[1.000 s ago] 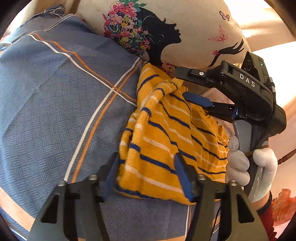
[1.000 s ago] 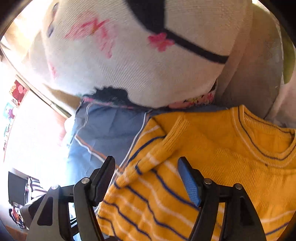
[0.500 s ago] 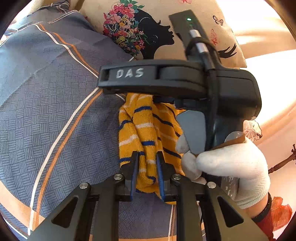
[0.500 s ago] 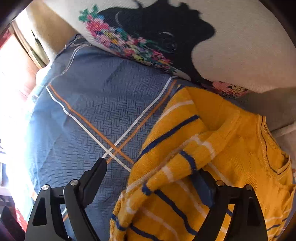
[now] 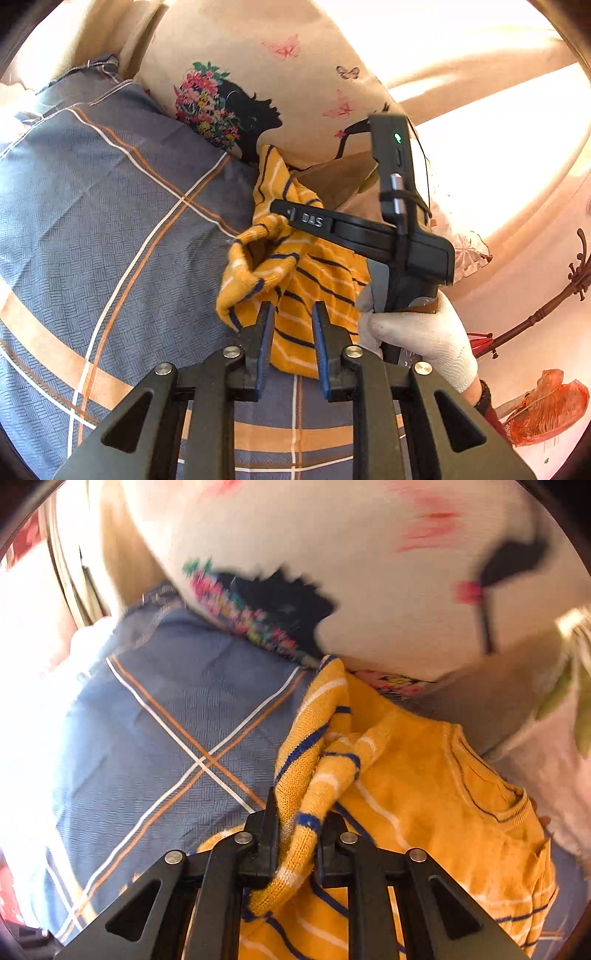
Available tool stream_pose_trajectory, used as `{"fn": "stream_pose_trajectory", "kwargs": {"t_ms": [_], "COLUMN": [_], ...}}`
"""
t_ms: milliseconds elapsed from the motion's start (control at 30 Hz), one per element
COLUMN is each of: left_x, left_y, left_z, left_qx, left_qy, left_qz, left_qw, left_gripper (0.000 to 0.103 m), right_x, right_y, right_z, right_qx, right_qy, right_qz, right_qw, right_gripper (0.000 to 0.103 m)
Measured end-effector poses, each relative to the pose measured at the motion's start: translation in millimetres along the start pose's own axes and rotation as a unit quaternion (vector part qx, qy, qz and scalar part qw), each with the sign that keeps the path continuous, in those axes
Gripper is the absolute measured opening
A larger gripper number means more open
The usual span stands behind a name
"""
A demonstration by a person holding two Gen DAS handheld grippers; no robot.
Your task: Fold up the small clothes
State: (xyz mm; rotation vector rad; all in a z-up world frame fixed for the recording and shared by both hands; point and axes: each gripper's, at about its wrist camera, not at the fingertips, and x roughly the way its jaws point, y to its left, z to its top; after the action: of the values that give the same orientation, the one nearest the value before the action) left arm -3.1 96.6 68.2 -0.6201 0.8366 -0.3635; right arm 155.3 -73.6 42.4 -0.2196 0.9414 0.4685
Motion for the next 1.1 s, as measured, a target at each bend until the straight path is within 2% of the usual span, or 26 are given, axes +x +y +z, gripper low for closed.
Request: {"fn": "stream_pose_trajectory", "kwargs": {"t_ms": [100, 133, 167, 233, 333, 500, 633, 667, 733, 833, 933, 1000, 1100], "left_x": [-6, -6, -2, 19, 25, 57, 89, 96, 111, 131, 151, 162, 172], "left_y": [-13, -19, -23, -29, -49, -72, -89, -94, -103, -115, -124, -126, -125], "left_z": [-1, 1, 1, 11, -1, -12, -19, -22, -27, -35, -43, -51, -60], "left_qx": [0.009, 0.012, 0.016, 0.019, 0.030, 0.059, 0.075, 0.082, 0.095, 0.113, 0.123, 0.128, 0.142], "left_qy": [-0.007, -0.006, -0.003, 0.009, 0.034, 0.070, 0.102, 0.111, 0.126, 0.145, 0.161, 0.166, 0.166], "left_qz": [-0.010, -0.012, -0.012, -0.011, -0.015, -0.013, -0.015, -0.015, -0.013, -0.012, -0.015, -0.011, 0.005], "left_qw": [0.9999, 0.9998, 0.9998, 0.9997, 0.9988, 0.9957, 0.9918, 0.9903, 0.9874, 0.9829, 0.9792, 0.9777, 0.9759], "left_gripper": [0.031, 0.031, 0.031, 0.031, 0.031, 0.031, 0.031, 0.031, 0.031, 0.031, 0.034, 0.036, 0.036], "right_x": [-33, -44, -45, -66, -87, -104, -90, -86, -85, -99, -126, -146, -158], "right_y": [-39, -61, -68, -95, -147, -223, -262, -268, -268, -265, -263, -258, -238], "right_z": [-15, -20, -23, -41, -72, -137, -186, -194, -204, -204, -205, -209, -205], "right_qx": [0.054, 0.072, 0.090, 0.127, 0.179, 0.261, 0.317, 0.324, 0.324, 0.309, 0.314, 0.314, 0.305], "right_qy": [-0.035, -0.045, -0.054, -0.068, -0.081, -0.078, -0.057, -0.055, -0.060, -0.070, -0.098, -0.131, -0.162], "right_qz": [0.022, 0.027, 0.028, 0.028, 0.022, 0.008, 0.012, 0.018, 0.031, 0.007, -0.010, 0.011, 0.071], "right_qw": [0.998, 0.996, 0.994, 0.989, 0.980, 0.962, 0.947, 0.944, 0.944, 0.948, 0.944, 0.940, 0.936], "right_gripper": [0.015, 0.015, 0.015, 0.015, 0.015, 0.015, 0.015, 0.015, 0.022, 0.036, 0.048, 0.049, 0.052]}}
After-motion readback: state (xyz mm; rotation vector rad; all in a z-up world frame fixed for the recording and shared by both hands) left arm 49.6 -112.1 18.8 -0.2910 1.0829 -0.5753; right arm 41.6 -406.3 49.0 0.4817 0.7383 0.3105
